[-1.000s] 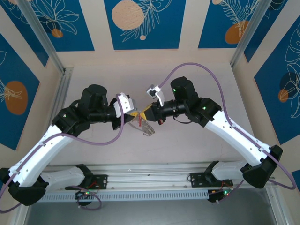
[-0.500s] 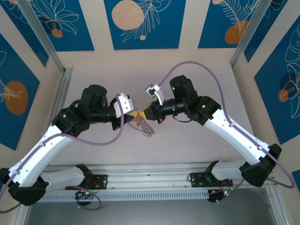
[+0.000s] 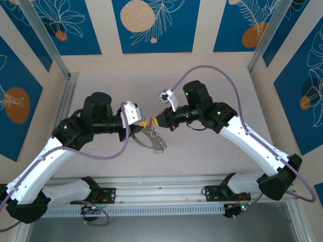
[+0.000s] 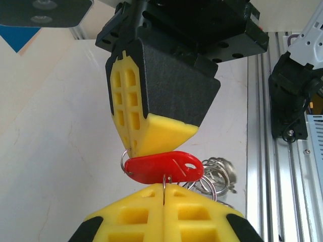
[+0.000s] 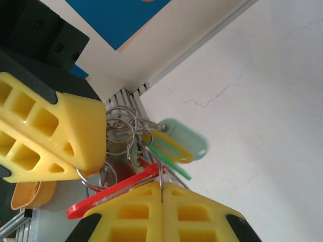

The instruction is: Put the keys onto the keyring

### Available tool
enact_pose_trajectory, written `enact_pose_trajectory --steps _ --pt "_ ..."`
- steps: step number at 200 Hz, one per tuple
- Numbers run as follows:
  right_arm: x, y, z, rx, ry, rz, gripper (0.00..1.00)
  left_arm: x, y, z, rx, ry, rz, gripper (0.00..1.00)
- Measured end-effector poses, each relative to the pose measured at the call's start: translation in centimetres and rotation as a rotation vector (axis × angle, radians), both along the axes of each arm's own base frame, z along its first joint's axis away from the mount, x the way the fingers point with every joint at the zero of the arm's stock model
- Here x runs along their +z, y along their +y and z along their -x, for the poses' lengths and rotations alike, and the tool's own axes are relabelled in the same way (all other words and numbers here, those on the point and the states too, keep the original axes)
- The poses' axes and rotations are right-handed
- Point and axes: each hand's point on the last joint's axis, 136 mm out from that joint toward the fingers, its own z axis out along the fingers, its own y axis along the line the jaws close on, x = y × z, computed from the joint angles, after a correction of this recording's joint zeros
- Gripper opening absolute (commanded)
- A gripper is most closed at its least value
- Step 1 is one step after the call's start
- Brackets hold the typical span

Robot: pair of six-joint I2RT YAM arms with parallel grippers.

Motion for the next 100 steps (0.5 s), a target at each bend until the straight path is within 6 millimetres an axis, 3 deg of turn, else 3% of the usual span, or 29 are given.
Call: enact_pose_trajectory --steps 39,100 --pt "0.2 -0.1 0.3 0.003 -0.038 -0.006 0.00 0.0 0.0 0.0 0.002 -0.001 -0.001 0.00" --pt "1.6 -1.8 2.6 0.013 -0.220 0.050 0.00 -0.3 0.5 -1.0 0.055 -0.025 -0.027 0.00"
